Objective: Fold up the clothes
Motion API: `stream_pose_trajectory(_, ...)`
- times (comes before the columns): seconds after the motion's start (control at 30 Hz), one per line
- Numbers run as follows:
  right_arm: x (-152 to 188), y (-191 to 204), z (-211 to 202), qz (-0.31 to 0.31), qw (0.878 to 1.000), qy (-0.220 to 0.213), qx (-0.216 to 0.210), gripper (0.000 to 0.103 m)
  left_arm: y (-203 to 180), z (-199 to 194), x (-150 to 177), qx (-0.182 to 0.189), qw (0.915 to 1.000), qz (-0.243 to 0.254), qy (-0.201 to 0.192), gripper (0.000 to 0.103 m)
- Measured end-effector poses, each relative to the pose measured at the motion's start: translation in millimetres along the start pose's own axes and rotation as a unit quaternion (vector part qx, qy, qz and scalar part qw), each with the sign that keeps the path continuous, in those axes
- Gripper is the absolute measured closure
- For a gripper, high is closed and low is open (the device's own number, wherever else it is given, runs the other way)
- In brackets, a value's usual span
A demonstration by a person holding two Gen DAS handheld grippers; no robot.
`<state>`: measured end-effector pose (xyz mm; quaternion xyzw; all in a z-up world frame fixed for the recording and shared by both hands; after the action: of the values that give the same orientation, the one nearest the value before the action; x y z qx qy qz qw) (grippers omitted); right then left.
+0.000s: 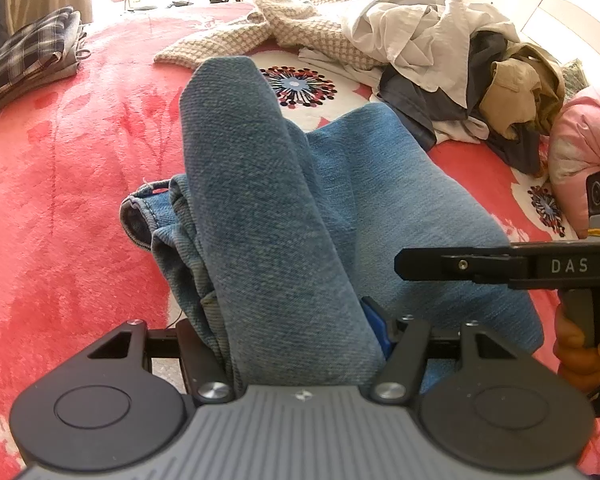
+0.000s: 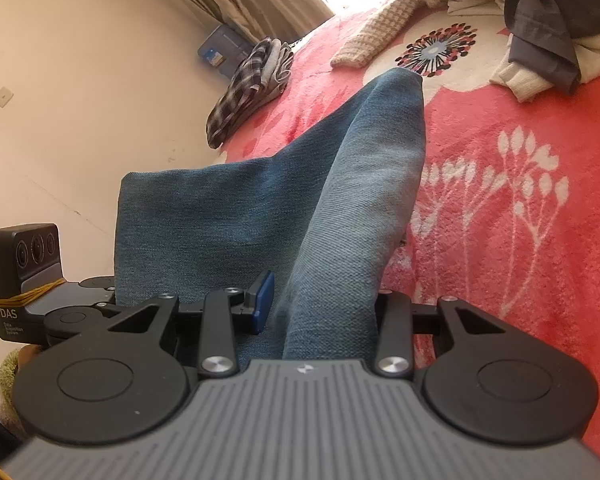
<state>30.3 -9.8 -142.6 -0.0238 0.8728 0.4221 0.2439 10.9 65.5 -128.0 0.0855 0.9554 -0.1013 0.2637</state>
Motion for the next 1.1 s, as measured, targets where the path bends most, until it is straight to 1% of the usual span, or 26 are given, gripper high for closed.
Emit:
stream_pose_trajectory(0.13,-4.6,3.1,6.1,-0.006,1.0,0.005,-0.003,0.066,9.2,1.9,-2.5,-0.001,0.9999,-0.013,-0.002,0.041)
stream_pose_trajectory(0.4,-23.6,10.1,28.4,-0.01,1.0,0.009,-0.023,0.066,35.0,5.2,-16.1,-0.017,0.9988,-0.044,-0.012,0.042)
stream_pose_trajectory(0.53,-33.4,15.4,42.8,-0.015,0.999,0.01,-0.033,0.066,50.4,4.6,-23.1,-0.03,0.9973,-0.066,-0.017,0.044)
stream_pose_trajectory(0.7,-46.2,27.5,59.2,-0.033,0.998,0.021,-0.056,0.066,69.0,-8.6,-37.4,-0.054,0.9936,-0.094,-0.03,0.045)
stream_pose_trajectory(0.8,-60.8,35.2,66.4,-0.034,0.996,0.029,-0.079,0.066,74.8,-17.7,-52.4,-0.077,0.9912,-0.1,-0.041,0.046)
stream_pose_trajectory(0.97,-93.0,51.6,72.0,-0.035,0.992,0.027,-0.119,0.066,81.2,-35.8,-86.7,-0.112,0.9871,-0.098,-0.06,0.046)
stream_pose_trajectory(1.1,-121.6,65.9,71.6,-0.037,0.989,0.021,-0.144,0.066,86.7,-46.0,-109.9,-0.123,0.9829,-0.112,-0.079,0.046)
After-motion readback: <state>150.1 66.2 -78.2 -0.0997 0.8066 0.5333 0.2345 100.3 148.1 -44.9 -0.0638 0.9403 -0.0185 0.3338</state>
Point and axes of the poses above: each gripper's, at about its wrist camera, not at the fingertips, and z roughly the way its jaws point, y to its left, x to its underside, the point moved 8 cm from there along z, roughly the way its jaws point, and after that the axes turned 5 degrees about z, right-handed, at the moved point
